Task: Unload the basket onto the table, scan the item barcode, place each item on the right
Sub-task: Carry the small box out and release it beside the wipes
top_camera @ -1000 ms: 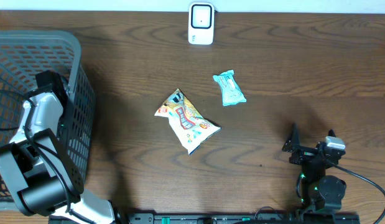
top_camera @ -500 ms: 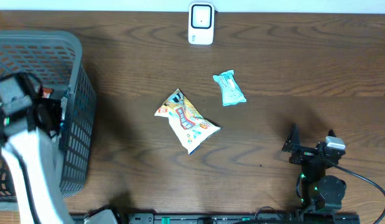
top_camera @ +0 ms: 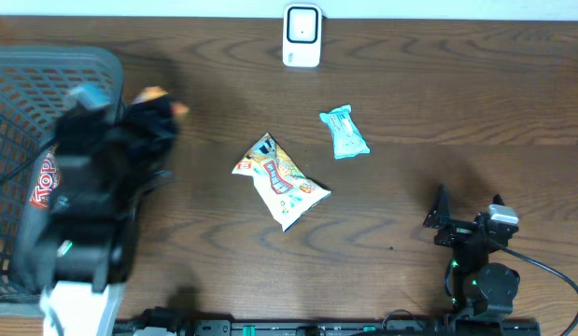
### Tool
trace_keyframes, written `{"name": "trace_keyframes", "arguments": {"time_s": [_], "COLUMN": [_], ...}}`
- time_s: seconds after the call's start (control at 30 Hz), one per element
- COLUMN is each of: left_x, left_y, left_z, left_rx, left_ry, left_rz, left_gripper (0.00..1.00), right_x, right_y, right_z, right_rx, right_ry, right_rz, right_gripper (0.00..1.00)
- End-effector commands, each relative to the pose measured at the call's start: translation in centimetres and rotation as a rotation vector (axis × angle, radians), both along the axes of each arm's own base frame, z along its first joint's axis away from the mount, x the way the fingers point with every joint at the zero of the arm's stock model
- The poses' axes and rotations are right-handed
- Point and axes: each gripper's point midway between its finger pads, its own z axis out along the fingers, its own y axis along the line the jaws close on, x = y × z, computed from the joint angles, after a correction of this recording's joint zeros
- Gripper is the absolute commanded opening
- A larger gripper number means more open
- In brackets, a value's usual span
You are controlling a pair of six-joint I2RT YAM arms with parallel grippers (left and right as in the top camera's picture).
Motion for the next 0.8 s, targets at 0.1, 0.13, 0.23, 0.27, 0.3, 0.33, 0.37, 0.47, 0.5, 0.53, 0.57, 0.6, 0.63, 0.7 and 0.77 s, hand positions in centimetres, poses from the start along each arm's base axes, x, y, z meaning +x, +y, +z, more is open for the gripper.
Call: {"name": "trace_keyframes", "arguments": {"time_s": [0.1, 0.13, 0.23, 0.27, 0.3, 0.33, 0.37, 0.47, 0.5, 0.53, 0.57, 0.6, 0.63, 0.7, 0.77], "left_x": [3.3, 3.6, 4.0, 4.1, 4.1, 4.0, 3.9, 3.5, 3.4, 3.3, 3.1, 2.9, 2.7, 2.4, 2.1], "left_y": [-12.4, -13.6, -16.2, -16.7, -17.3, -17.6, -18.1, -19.9, -20.3, -20.6, -20.9, -21.1, -21.2, -21.6, -22.6], "left_z": [-10.8, -12.1, -16.7, -18.2, -20.0, -21.0, -22.2, -24.3, -24.7, -25.0, -25.6, -26.2, -26.5, -27.6, -28.3], "left_rx": [0.161, 0.173, 0.215, 0.226, 0.236, 0.240, 0.247, 0.235, 0.231, 0.233, 0.240, 0.246, 0.250, 0.261, 0.253], "left_ry": [0.249, 0.272, 0.357, 0.386, 0.426, 0.445, 0.469, 0.504, 0.508, 0.513, 0.522, 0.534, 0.541, 0.561, 0.565], "left_rz": [-0.252, -0.276, -0.326, -0.334, -0.340, -0.346, -0.357, -0.414, -0.428, -0.435, -0.443, -0.448, -0.452, -0.462, -0.491], "left_gripper": [0.21, 0.21, 0.21, 0.21, 0.21, 0.21, 0.21, 0.22, 0.22, 0.27, 0.32, 0.34, 0.35, 0.35, 0.35], "right_x": [0.0, 0.0, 0.0, 0.0, 0.0, 0.0, 0.0, 0.0, 0.0, 0.0, 0.0, 0.0, 0.0, 0.0, 0.0], "right_y": [-0.2, -0.2, -0.2, -0.2, -0.2, -0.2, -0.2, -0.2, -0.2, -0.2, -0.2, -0.2, -0.2, -0.2, -0.2], "right_z": [0.0, 0.0, 0.0, 0.0, 0.0, 0.0, 0.0, 0.0, 0.0, 0.0, 0.0, 0.0, 0.0, 0.0, 0.0], "right_rx": [-0.011, -0.011, -0.011, -0.011, -0.011, -0.011, -0.011, -0.011, -0.011, -0.011, -0.011, -0.011, -0.011, -0.011, -0.011], "right_ry": [0.002, 0.002, 0.002, 0.002, 0.002, 0.002, 0.002, 0.002, 0.002, 0.002, 0.002, 0.002, 0.002, 0.002, 0.002], "right_rz": [-0.009, -0.009, -0.009, -0.009, -0.009, -0.009, -0.009, -0.009, -0.009, -0.009, -0.009, -0.009, -0.009, -0.009, -0.009], "right_gripper": [0.99, 0.99, 0.99, 0.99, 0.99, 0.99, 0.99, 0.99, 0.99, 0.99, 0.99, 0.99, 0.99, 0.99, 0.99]}}
